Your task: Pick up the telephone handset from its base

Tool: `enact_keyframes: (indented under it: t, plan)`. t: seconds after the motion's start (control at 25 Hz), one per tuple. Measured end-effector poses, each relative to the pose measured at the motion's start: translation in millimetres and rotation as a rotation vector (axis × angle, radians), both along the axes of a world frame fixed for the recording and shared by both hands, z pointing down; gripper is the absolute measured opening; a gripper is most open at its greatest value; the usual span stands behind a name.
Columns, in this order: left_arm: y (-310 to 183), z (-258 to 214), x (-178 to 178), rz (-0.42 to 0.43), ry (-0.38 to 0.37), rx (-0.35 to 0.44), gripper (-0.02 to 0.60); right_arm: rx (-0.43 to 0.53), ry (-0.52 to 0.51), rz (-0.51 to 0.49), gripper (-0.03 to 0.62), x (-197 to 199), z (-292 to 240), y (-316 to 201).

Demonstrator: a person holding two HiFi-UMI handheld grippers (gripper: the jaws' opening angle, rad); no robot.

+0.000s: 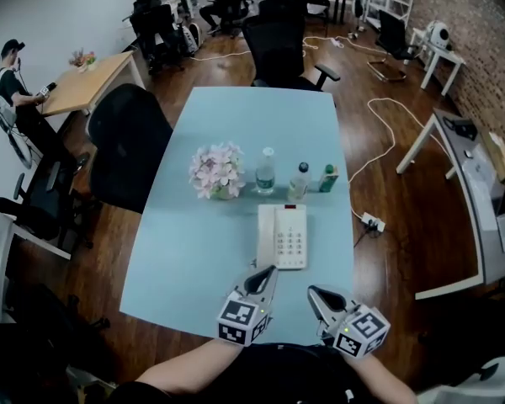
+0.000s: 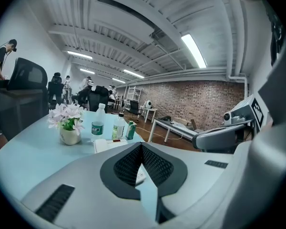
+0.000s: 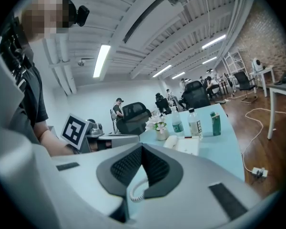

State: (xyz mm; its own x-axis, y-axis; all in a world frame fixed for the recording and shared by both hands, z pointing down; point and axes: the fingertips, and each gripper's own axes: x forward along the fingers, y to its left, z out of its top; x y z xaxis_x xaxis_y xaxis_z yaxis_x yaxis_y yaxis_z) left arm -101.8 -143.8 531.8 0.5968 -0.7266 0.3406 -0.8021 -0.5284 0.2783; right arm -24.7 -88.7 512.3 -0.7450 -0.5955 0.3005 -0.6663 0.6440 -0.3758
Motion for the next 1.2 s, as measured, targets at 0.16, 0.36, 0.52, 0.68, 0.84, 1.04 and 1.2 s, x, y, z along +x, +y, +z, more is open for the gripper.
enact_keyframes:
  t: [0.16,0.36,0.52,0.68,0.84,1.04,1.2]
  plan:
    - [-23,5,-4,-0.031,-0.014,-0.001,0.000,0.005,-0.004,-0.008,0.015,-1,-2,-10]
    - [-62,23,-18,-0.125,-0.068,-0.032,0.000,-0.022,-0.002,-0.051,0.015,-2,7,-21]
    - [-102,52,-31,-0.179,-0.163,-0.069,0.000,-0.023,-0.008,-0.075,0.015,-5,8,-36]
    - [-134,88,-38,-0.215,-0.218,-0.157,0.133,-0.010,-0.025,-0.080,0.015,-3,2,-55]
    - [-152,114,-35,-0.239,-0.256,-0.238,0.235,-0.003,-0.035,-0.087,0.015,0,-3,-67]
    - [-171,141,-19,-0.254,-0.260,-0.301,0.311,-0.016,-0.038,-0.100,0.015,4,0,-69]
    - [-183,145,-18,-0.285,-0.280,-0.301,0.311,-0.038,-0.034,-0.111,0.015,8,7,-69]
